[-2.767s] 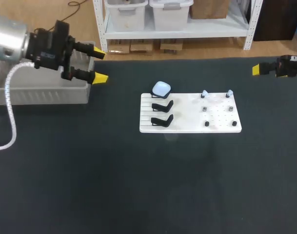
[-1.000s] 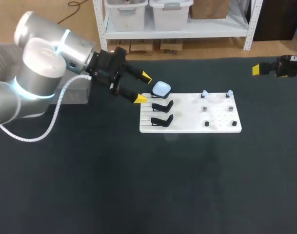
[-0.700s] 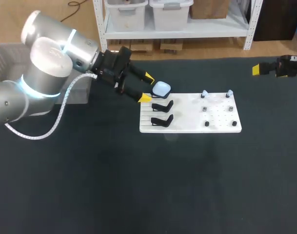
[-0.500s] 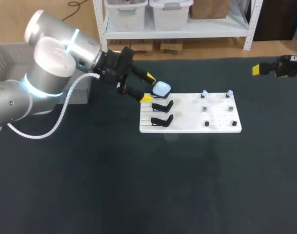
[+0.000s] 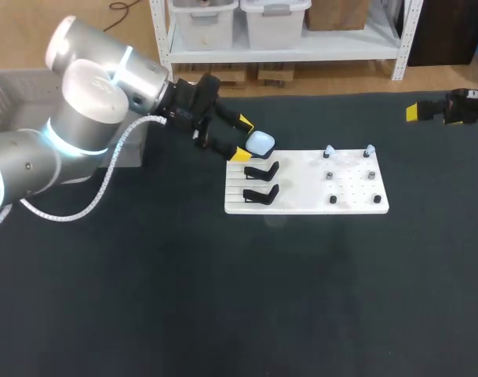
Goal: Pick up each earbud case from the left stands, insert the matching earbuds, close the lid, and place the case in the box.
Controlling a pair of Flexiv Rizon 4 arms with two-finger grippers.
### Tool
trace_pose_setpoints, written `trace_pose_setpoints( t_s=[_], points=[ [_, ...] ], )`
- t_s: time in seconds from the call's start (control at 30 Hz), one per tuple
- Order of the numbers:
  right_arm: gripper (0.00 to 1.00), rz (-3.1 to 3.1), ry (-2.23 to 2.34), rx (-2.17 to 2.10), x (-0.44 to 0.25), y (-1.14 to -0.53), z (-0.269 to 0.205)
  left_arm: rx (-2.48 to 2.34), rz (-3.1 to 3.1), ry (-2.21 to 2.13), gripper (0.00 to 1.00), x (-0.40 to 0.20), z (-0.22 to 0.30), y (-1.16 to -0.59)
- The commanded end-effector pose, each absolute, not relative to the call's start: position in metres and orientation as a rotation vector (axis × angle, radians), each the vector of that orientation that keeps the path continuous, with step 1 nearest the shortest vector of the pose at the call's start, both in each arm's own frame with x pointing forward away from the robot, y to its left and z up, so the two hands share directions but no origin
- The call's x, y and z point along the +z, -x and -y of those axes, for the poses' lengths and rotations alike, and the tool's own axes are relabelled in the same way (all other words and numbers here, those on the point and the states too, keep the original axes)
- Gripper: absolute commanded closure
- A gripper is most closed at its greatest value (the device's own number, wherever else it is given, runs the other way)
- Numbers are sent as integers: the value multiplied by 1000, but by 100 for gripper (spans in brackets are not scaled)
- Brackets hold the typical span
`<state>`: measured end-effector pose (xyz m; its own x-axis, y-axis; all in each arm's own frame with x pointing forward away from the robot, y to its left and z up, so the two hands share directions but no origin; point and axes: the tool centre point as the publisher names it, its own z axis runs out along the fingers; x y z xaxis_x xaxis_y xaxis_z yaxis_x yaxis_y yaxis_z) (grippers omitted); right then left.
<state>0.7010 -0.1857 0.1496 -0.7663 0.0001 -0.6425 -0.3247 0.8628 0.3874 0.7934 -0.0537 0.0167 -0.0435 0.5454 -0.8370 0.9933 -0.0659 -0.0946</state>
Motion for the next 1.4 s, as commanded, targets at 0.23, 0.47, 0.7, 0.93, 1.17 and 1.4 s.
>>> trace_pose_setpoints(
  t_s=[0.23,0.47,0.7,0.93,1.17,1.4],
  points=[
    [0,-2372,235,645,150,-701,186,-1009,-1631,-1661,0,16,61,-796],
    [0,-2372,235,645,150,-701,186,-1003,-1628,-1646,4,14,65,-798],
    [0,-2372,235,645,150,-701,186,-988,-1631,-1634,7,12,67,-799],
    [0,-2372,235,645,150,-701,186,-978,-1625,-1619,23,11,67,-799],
    [0,-2372,235,645,150,-701,186,-974,-1610,-1610,19,13,69,-798],
    [0,-2372,235,645,150,-701,186,-984,-1606,-1614,19,12,70,-795]
  ],
)
